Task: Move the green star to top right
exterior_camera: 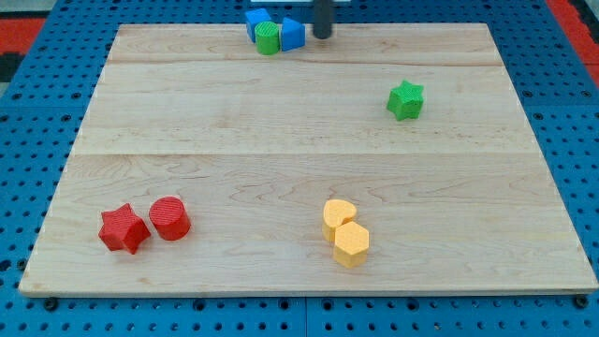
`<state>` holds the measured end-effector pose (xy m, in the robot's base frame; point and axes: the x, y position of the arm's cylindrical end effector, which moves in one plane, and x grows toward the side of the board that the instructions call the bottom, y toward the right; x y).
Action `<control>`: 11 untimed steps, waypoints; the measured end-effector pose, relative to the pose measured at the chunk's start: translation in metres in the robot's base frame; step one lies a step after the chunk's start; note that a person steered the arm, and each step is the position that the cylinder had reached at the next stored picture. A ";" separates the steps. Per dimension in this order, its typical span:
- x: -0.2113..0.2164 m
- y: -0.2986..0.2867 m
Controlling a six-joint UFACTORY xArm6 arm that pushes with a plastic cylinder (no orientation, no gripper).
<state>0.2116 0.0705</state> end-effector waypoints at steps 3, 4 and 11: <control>0.166 0.036; 0.167 0.057; 0.059 0.099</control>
